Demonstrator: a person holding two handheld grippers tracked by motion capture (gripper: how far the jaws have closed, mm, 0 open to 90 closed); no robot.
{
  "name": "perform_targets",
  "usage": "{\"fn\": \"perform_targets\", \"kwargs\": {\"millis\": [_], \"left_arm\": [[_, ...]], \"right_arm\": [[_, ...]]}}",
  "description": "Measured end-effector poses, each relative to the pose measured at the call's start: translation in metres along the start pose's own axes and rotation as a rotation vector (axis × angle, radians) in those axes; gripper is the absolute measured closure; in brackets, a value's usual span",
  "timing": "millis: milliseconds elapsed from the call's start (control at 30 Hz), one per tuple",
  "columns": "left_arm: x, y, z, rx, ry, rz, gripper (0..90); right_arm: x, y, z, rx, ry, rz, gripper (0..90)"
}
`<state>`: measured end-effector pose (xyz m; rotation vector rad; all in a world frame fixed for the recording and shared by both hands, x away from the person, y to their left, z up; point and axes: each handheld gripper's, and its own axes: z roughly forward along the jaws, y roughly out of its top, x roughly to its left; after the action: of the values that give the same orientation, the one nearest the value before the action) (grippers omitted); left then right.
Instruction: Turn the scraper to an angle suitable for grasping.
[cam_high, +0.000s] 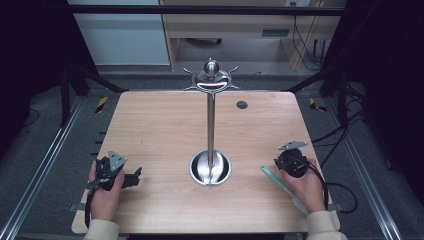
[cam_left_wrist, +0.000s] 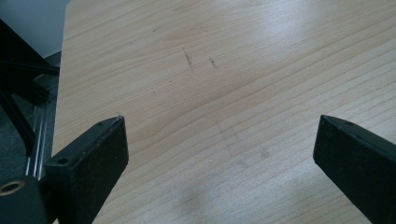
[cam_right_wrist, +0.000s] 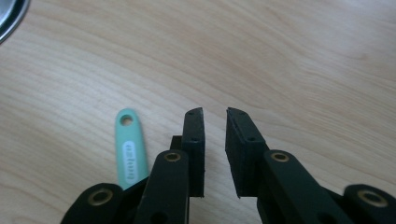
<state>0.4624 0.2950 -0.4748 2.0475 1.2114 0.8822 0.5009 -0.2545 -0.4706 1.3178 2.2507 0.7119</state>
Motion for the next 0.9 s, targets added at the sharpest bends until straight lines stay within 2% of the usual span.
{"fn": "perform_targets", "kwargs": {"millis": [133, 200, 267, 567, 900], "left_arm": [[0.000, 0.000, 0.000, -0.001, 0.000, 0.001, 3.0], [0.000, 0.000, 0.000, -0.001, 0.001, 0.000, 3.0], [0.000, 0.000, 0.000, -0.001, 0.001, 0.001, 3.0], [0.000, 0.000, 0.000, -0.001, 0.000, 0.001, 3.0], [0.000, 0.000, 0.000, -0.001, -0.001, 0.002, 3.1]], "right_arm": [[0.006, 0.000, 0.004, 0.024, 0.024, -0.023, 86.4], [0.008, 0.000, 0.005, 0.019, 0.050, -0.035, 88.2], [0.010, 0.000, 0.006, 0.024, 0.056, -0.041, 89.8], [0.013, -0.001, 0.009, 0.059, 0.081, -0.060, 90.0], [0.017, -0.002, 0.011, 0.068, 0.106, -0.076, 90.0]]}}
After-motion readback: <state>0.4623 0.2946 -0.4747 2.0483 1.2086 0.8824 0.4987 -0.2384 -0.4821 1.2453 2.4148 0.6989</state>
